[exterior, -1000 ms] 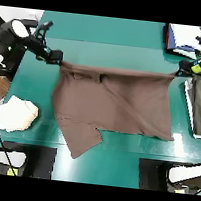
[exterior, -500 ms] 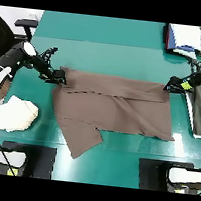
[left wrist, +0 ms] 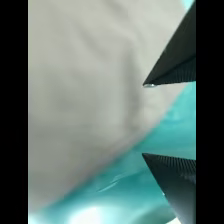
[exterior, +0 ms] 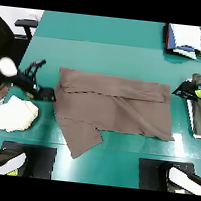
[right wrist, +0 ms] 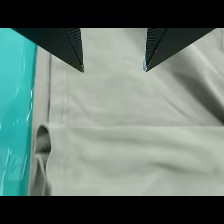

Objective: Fold the shirts.

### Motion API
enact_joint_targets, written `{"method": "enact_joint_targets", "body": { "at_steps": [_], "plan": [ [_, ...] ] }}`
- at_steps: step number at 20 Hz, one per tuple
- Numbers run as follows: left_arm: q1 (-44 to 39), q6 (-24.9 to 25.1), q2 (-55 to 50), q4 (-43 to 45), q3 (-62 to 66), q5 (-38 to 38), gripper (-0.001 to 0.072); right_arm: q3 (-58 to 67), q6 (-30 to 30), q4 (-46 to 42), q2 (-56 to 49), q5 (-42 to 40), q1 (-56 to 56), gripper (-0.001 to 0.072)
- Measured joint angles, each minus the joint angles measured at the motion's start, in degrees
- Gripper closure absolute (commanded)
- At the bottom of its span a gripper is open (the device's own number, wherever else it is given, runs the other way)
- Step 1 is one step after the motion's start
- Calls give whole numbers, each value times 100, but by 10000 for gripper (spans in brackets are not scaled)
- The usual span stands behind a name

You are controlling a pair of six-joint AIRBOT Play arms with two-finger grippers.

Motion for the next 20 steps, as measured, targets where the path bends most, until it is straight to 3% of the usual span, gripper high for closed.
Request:
{"method": "enact_joint_targets", "body": {
  "at_steps": [6, 13, 14, 15, 20],
  "plan": [
    [-317, -109, 874, -901, -1961, 315, 229, -619, -7, 258, 654, -341, -33, 275],
    [-1434, -525, 997, -1384, -2594, 1268, 231, -721, -7, 455, 767, -448, -33, 277],
    [-1545, -557, 997, -1425, -2614, 1370, 382, -721, -7, 459, 769, -448, -33, 277],
    [-1620, -577, 992, -1436, -2640, 1469, 694, -726, -7, 468, 772, -431, -46, 276],
    [-1781, -597, 1012, -1499, -2347, 1456, 688, -916, -68, 374, 841, 166, -570, 257]
  ]
}}
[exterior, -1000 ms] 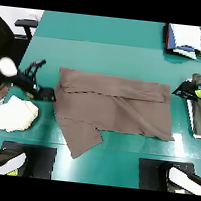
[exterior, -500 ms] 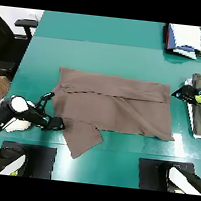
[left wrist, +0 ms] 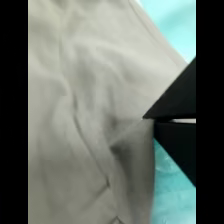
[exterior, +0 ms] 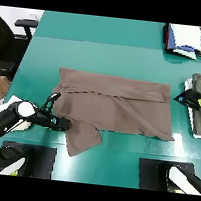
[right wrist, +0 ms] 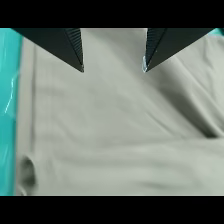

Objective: Fold the shirts.

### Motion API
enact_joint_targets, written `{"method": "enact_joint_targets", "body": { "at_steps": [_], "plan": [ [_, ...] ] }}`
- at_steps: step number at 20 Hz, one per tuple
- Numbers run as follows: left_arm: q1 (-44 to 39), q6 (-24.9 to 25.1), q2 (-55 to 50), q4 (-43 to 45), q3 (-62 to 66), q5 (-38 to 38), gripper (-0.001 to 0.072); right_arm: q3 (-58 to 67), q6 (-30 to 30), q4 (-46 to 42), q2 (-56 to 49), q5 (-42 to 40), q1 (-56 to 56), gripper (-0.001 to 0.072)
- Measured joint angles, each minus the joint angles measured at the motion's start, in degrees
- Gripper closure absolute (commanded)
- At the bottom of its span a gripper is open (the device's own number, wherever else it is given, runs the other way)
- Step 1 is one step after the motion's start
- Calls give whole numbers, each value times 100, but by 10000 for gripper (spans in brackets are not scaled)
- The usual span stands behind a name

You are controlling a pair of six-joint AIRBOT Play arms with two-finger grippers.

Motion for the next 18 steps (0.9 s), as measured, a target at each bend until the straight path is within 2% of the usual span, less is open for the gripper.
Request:
{"method": "enact_joint_targets", "body": {
  "at_steps": [1, 2, 5, 6, 8, 10, 11, 12, 14, 18],
  "plan": [
    [-15, 2, 7, -11, 118, -44, 688, -179, -7, -144, 74, 155, -205, 159],
    [-24, 2, 9, -4, 245, -85, 687, -424, -15, -326, 177, 282, -437, 95],
    [-35, 7, 13, 33, 525, -173, 687, -1305, -20, -837, 446, 529, -1176, 106],
    [-35, 7, 13, 46, 581, -188, 687, -1600, -22, -883, 481, 555, -1399, 160],
    [-42, 17, 13, 87, 649, -219, 687, -2142, -28, -857, 422, 568, -1709, 163],
    [-44, 20, 13, 146, 684, -254, 687, -2496, -52, -682, 254, 459, -1770, 283],
    [-44, 20, 13, 197, 697, -286, 687, -2594, -61, -614, 160, 380, -1716, 379],
    [-44, 20, 13, 251, 704, -326, 687, -2647, -74, -540, 70, 310, -1622, 531],
    [-44, 20, 13, 385, 715, -448, 688, -2618, -83, -487, -68, 140, -1377, 684],
    [-44, 20, 52, 590, 730, -826, 689, -2273, -94, -520, -13, 87, -968, 696]
  ]
}}
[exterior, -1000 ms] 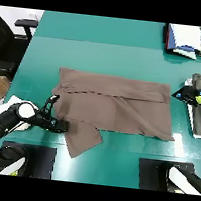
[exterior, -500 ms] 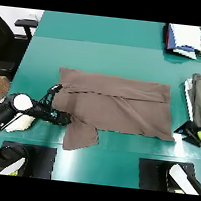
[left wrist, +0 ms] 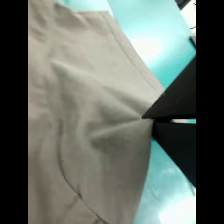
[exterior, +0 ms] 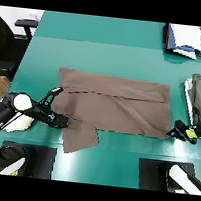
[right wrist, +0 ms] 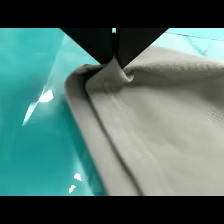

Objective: Fold the shirts.

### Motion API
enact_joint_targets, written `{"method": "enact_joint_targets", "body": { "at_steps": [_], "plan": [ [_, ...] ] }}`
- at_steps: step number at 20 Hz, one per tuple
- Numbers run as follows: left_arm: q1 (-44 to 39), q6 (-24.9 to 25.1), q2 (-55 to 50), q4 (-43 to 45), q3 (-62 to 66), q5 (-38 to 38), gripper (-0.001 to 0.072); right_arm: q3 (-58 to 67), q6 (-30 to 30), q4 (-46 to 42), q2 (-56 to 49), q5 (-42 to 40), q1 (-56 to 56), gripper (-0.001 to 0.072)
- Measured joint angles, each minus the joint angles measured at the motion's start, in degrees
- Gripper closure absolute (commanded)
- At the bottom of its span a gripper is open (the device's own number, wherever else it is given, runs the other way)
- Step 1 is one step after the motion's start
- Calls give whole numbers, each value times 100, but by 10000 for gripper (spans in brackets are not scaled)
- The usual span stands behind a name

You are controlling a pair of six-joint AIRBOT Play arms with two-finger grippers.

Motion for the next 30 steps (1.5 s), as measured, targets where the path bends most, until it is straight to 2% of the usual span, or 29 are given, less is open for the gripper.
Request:
{"method": "enact_joint_targets", "body": {
  "at_steps": [8, 11, 16, 20, 24, 25, 26, 27, 28, 30],
  "plan": [
    [-2, -264, 918, 164, 452, -1051, 688, 776, 98, -1008, 1268, 909, 581, 697],
    [-4, -295, 914, 446, 914, -822, 687, 1252, 197, -1121, 1191, 931, 894, 697],
    [376, -103, 20, 1062, 1679, 24, 687, 2409, 258, -1156, -57, 584, 1502, 697],
    [874, 339, -1130, 1202, 2358, 697, 686, 3569, 282, -1056, -1309, 356, 1875, 696],
    [1034, 772, -2271, 1119, 2933, 1252, 686, 4616, 291, -1016, -2411, 199, 2118, 694],
    [1049, 831, -2511, 1102, 3056, 1386, 685, 4833, 291, -949, -2658, 190, 2135, 671],
    [1064, 863, -2702, 1088, 3161, 1497, 663, 5010, 299, -841, -2868, 168, 2142, 484],
    [1073, 881, -2865, 1082, 3265, 1598, 435, 5169, 291, -660, -3064, 149, 2127, 358],
    [1078, 883, -2977, 1073, 3351, 1670, 216, 5292, 247, -455, -3217, 133, 2087, 345],
    [1088, 863, -3126, 1064, 3534, 1718, 208, 5453, 98, 11, -3429, 118, 1945, 315]
  ]
}}
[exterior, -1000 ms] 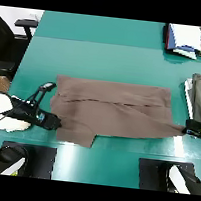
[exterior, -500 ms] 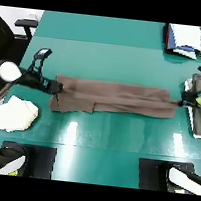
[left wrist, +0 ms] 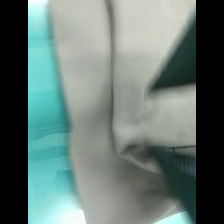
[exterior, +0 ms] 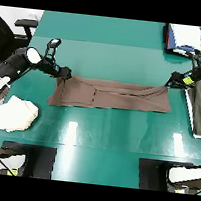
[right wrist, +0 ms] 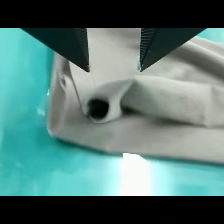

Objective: Fold the shirts.

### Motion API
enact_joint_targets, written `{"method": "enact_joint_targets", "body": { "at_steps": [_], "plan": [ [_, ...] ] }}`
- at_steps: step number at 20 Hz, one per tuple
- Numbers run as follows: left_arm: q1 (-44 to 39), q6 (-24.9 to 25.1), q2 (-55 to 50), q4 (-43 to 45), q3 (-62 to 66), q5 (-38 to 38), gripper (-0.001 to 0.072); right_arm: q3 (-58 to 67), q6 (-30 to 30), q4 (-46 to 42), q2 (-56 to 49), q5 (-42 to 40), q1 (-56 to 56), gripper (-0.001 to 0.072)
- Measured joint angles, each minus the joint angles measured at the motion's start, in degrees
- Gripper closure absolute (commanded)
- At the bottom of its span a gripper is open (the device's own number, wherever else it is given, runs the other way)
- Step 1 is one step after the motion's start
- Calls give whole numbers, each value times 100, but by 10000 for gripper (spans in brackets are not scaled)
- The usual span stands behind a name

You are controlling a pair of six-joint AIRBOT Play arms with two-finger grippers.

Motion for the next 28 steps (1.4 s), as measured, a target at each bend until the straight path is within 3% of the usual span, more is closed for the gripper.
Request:
{"method": "enact_joint_targets", "body": {
  "at_steps": [3, 5, 6, 7, 14, 16, 19, 28],
  "plan": [
    [0, -4, -101, -13, 354, -249, 209, -2, -323, 511, -28, 52, -356, 248],
    [0, -9, -129, -66, 535, -522, 248, -271, -509, 695, 131, 90, -684, 116],
    [2, -15, -136, -136, 595, -643, 499, -455, -581, 739, 210, 90, -861, 116],
    [2, -20, -142, -225, 636, -710, 675, -680, -640, 772, 271, 87, -1056, 116],
    [-398, 142, -203, -905, 732, -616, 686, -1996, -1180, 1528, 76, -70, -1786, 123],
    [-671, 118, -269, -988, 739, -435, 687, -2162, -1303, 1867, -68, -184, -1696, 234],
    [-1106, -26, -455, -1064, 743, -120, 687, -2286, -1414, 2085, -203, -525, -1410, 675],
    [-1952, -133, -1650, -1552, 1438, 236, 687, -1943, -1547, 2256, 822, -739, -898, 697]
  ]
}}
